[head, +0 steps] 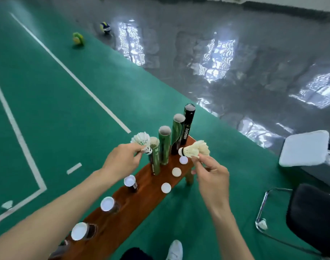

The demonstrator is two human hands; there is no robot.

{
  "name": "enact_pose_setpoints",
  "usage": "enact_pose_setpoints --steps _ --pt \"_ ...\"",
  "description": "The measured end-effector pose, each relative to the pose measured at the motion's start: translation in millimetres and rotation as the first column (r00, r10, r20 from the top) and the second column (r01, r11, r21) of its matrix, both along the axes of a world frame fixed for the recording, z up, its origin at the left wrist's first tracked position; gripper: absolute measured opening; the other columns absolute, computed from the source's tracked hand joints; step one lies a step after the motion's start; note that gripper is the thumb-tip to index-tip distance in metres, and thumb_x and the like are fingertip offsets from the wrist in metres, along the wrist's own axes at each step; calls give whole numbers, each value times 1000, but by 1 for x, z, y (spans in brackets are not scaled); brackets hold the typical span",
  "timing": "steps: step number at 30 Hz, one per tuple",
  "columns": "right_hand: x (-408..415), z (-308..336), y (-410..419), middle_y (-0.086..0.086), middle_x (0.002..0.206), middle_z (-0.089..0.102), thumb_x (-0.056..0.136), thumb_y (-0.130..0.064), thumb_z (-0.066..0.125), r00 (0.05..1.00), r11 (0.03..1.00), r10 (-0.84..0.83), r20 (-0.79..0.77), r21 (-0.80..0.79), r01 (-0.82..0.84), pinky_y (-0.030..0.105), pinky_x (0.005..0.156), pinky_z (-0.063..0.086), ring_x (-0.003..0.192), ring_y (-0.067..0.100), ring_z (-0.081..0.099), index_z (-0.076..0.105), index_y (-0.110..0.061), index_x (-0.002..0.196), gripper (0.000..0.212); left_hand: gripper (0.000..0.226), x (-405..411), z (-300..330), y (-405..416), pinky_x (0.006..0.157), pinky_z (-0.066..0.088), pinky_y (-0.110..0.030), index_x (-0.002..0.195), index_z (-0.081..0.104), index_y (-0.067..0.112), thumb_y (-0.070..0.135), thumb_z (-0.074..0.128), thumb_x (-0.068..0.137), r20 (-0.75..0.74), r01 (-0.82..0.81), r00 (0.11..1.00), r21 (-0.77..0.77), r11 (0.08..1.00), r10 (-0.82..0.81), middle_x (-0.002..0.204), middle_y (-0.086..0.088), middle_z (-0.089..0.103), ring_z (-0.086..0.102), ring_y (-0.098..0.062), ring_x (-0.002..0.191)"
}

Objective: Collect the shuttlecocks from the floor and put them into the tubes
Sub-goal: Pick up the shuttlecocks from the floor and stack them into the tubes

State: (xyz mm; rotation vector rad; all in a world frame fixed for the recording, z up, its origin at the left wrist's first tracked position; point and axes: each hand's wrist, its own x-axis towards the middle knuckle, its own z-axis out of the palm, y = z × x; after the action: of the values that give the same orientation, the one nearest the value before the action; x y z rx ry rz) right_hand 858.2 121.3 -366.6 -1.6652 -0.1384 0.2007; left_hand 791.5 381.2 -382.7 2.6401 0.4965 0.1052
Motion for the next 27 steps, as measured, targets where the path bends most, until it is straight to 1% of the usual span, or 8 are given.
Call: enact_pose_setpoints --steps 4,7,11,13,15,17,20,27 --pt "43 -22 29 -11 104 78 99 -20 70 998 998 62 -14 -26 -62 38 80 58 86 3 66 83 -34 98 19 21 63 -30 20 73 54 -40 108 72 32 31 53 98 -74 -19 997 22 1000 21 103 7 73 66 -29 95" --pt "66 -32 47 -9 102 78 98 -17 70 998 995 56 -34 -80 -58 37 80 59 88 6 68 83 -30 99 18 17 97 -53 27 69 54 -42 92 66 24 25 49 94 -190 35 982 56 998 -24 93 3 69 63 -33 87" --pt "89 -35 55 -5 88 75 98 -20 71 999 989 38 -3 -144 -38 40 70 54 74 16 63 82 -32 94 16 13 130 -81 30 63 48 -35 71 52 18 20 49 84 -396 75 917 40 996 -53 81 -3 63 64 -37 84" --pt "103 -37 61 -6 91 76 97 -17 72 999 984 47 -16 -170 -49 37 68 56 74 21 65 82 -35 96 21 16 141 -96 29 65 44 -33 84 64 20 23 50 77 -506 87 859 -13 996 -81 89 -3 66 66 -35 89" --pt "114 -39 71 -8 96 77 97 -15 72 998 984 60 -5 -167 -60 24 67 55 76 11 68 82 -36 99 24 26 146 -111 29 65 43 -32 91 66 21 25 49 72 -572 112 811 -56 992 -124 91 -2 66 64 -32 86" --pt "126 -43 82 -10 100 77 97 -15 71 998 984 58 -7 -168 -58 20 72 54 82 7 69 82 -33 102 22 22 148 -121 31 62 43 -32 89 63 20 25 51 71 -597 133 789 -66 989 -145 85 -1 62 60 -30 78" --pt "139 -51 96 -10 105 77 98 -14 70 995 982 92 -29 -163 -95 29 77 56 87 9 70 82 -26 106 19 13 152 -128 35 61 41 -32 84 57 20 22 53 72 -594 137 793 -38 990 -132 79 2 54 54 -30 72" --pt "180 -65 110 -9 107 76 96 -7 70 966 951 259 0 -176 -255 38 80 59 94 14 71 81 -17 110 20 16 164 -133 32 65 44 -33 88 58 19 24 54 73 -660 57 749 -25 998 -59 92 -5 66 65 -32 86"
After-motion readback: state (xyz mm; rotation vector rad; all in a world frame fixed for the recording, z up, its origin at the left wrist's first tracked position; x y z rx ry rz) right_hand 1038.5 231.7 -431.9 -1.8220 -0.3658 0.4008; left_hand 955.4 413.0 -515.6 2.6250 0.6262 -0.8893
